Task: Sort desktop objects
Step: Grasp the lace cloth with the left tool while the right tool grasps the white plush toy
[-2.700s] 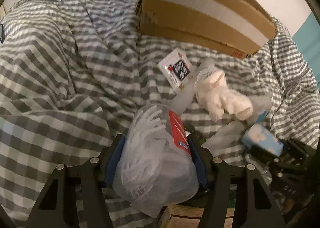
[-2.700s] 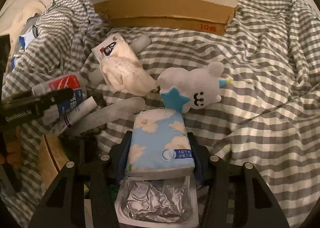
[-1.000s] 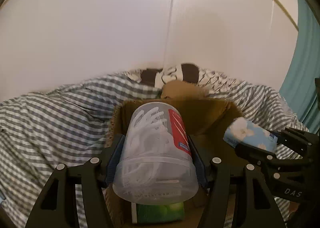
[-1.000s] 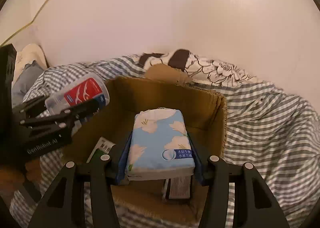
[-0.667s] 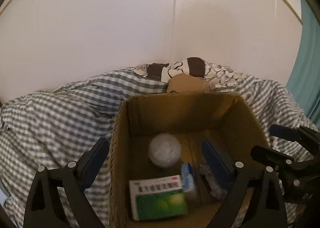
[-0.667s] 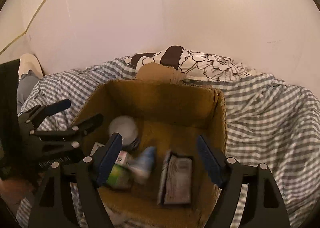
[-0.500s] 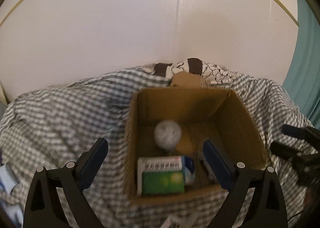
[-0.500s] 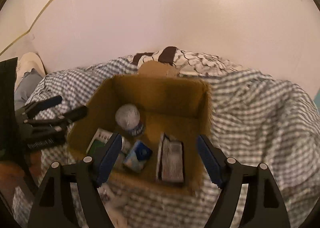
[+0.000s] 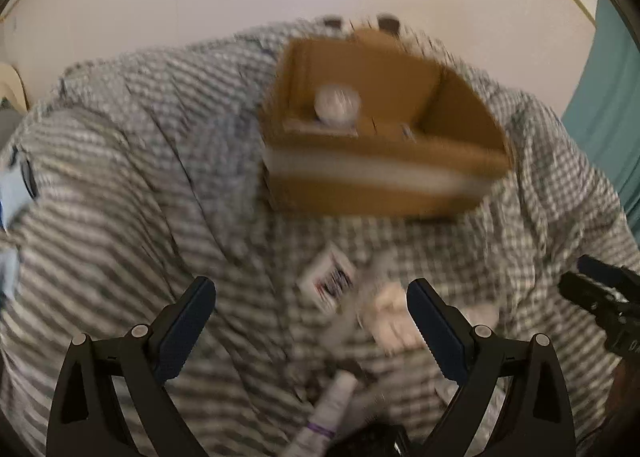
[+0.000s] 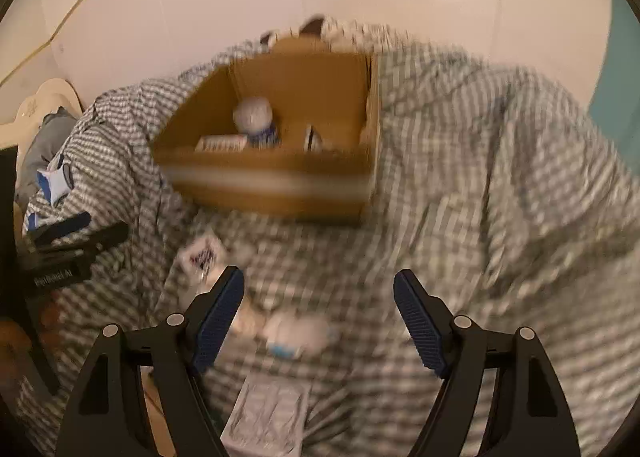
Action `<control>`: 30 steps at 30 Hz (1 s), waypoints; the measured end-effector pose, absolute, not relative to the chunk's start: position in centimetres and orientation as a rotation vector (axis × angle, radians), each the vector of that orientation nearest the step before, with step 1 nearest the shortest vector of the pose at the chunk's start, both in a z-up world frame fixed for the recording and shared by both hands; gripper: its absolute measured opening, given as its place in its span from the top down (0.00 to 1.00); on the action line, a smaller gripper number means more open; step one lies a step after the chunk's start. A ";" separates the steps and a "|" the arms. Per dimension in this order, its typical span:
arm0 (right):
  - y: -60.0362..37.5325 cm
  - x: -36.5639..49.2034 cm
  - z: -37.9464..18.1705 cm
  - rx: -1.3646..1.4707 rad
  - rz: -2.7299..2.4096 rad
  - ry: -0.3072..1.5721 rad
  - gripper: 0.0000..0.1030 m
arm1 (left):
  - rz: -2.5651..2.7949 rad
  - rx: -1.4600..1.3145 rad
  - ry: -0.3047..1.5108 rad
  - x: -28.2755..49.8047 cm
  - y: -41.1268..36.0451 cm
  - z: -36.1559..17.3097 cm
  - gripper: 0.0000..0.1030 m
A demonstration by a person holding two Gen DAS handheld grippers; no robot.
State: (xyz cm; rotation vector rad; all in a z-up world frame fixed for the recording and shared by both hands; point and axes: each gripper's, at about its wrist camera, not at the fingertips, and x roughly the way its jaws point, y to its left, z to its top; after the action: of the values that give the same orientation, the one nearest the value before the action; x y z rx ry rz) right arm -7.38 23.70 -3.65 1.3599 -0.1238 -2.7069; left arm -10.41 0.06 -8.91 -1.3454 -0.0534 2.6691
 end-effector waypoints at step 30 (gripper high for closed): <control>20.2 -11.0 -15.0 1.637 -2.502 -0.046 0.19 | 2.469 -1.438 -0.082 -12.7 2.1 -14.3 0.77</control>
State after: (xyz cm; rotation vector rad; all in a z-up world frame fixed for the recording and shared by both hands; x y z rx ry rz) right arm -11.00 20.20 -14.99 1.6370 -0.0458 -2.5021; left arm -12.73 2.14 -14.35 -1.4378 -0.0815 2.4689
